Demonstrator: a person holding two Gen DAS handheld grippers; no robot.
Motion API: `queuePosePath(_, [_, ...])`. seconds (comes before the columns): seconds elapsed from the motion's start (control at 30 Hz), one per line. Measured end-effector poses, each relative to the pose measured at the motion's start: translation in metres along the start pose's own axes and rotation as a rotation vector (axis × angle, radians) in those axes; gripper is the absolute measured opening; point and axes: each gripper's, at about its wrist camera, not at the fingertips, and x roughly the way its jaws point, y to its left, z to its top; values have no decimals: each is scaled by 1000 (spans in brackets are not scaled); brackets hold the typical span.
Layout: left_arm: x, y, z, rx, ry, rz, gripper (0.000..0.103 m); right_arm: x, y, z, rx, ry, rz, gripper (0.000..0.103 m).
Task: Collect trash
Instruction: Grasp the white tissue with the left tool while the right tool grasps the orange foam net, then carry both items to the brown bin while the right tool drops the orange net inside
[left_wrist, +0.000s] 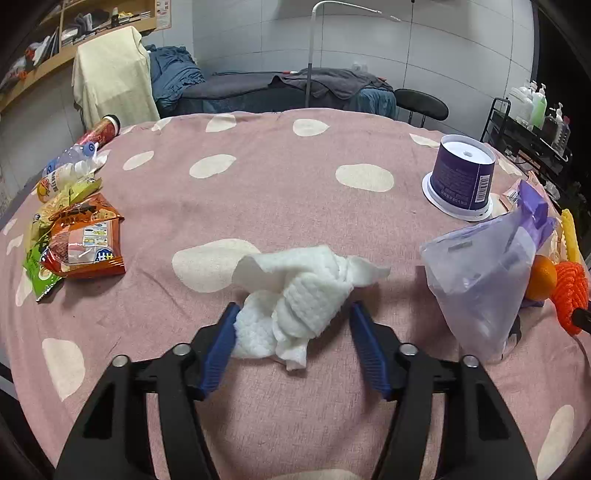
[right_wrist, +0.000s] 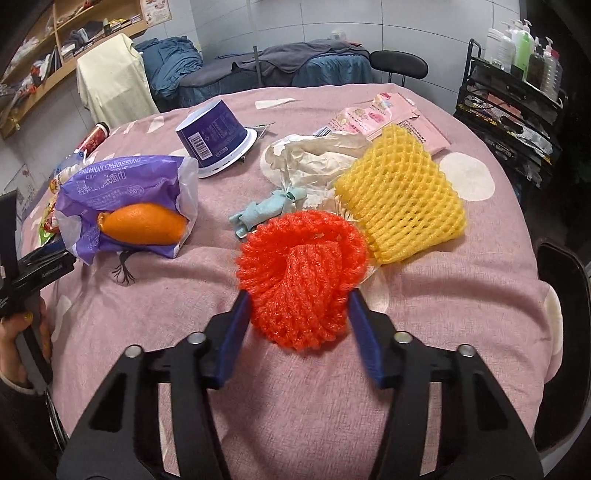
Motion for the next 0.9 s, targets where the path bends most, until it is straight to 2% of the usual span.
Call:
queuePosePath(0.03, [1, 0, 0, -5, 3, -3, 45, -1, -1, 0, 3, -7, -1, 34])
queuePosePath(0.13, [-1, 1, -2, -30, 0, -19, 33, -5, -3, 0, 14, -29, 19, 31])
queuePosePath(0.23, [-9, -1, -5, -24, -23, -10, 28, -11, -5, -2, 19, -58, 24, 30])
queuePosePath(0.47, [-45, -12, -17, -11, -129, 11, 27, -29, -12, -9, 41, -106, 36, 29])
queuePosePath(0.63, [-73, -18, -25, -42, -184, -39, 27, -47, -18, -17, 57, -143, 55, 29])
queuePosePath(0.9, [-104, -41, -35, -20, -242, -92, 27, -75, -24, -33, 50, -212, 42, 29])
